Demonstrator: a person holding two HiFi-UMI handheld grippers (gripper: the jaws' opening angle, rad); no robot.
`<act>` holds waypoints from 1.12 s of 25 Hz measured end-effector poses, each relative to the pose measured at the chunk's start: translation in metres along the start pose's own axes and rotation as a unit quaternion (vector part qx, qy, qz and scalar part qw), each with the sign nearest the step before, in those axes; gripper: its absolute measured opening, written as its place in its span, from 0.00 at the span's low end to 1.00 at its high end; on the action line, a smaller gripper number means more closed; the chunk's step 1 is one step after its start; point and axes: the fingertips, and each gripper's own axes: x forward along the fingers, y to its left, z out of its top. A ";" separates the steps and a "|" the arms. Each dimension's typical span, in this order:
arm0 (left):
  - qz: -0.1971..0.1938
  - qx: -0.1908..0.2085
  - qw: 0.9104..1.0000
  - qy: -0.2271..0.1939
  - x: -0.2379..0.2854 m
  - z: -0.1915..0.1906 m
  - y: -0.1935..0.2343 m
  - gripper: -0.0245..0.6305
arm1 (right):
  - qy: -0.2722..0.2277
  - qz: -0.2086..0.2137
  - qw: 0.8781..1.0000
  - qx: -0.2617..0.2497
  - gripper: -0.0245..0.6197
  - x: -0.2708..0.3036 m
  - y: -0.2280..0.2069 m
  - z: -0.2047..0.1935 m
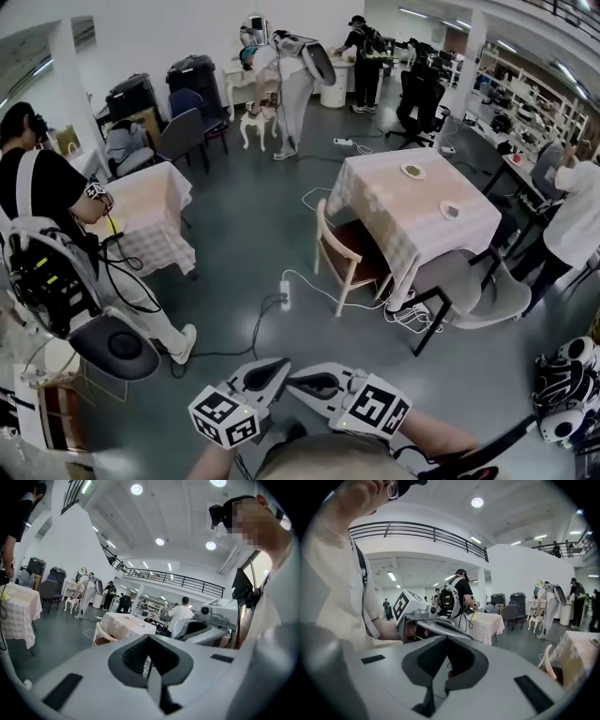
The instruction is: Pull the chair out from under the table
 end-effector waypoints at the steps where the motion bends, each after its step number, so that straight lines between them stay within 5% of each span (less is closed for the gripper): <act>1: 0.003 0.001 1.000 0.001 0.010 0.001 -0.004 0.03 | -0.003 -0.003 1.000 0.005 0.05 -0.009 -0.006 -0.002; 14: 0.046 0.004 0.999 0.012 0.131 0.033 -0.019 0.04 | -0.068 -0.046 0.993 0.084 0.05 -0.098 -0.110 -0.015; 18: 0.064 -0.028 0.998 -0.005 0.157 0.033 -0.018 0.04 | -0.087 -0.058 0.989 0.102 0.05 -0.134 -0.137 -0.027; 28: 0.065 -0.015 0.998 0.010 0.212 0.042 -0.051 0.04 | -0.135 -0.074 0.977 0.150 0.05 -0.193 -0.178 -0.036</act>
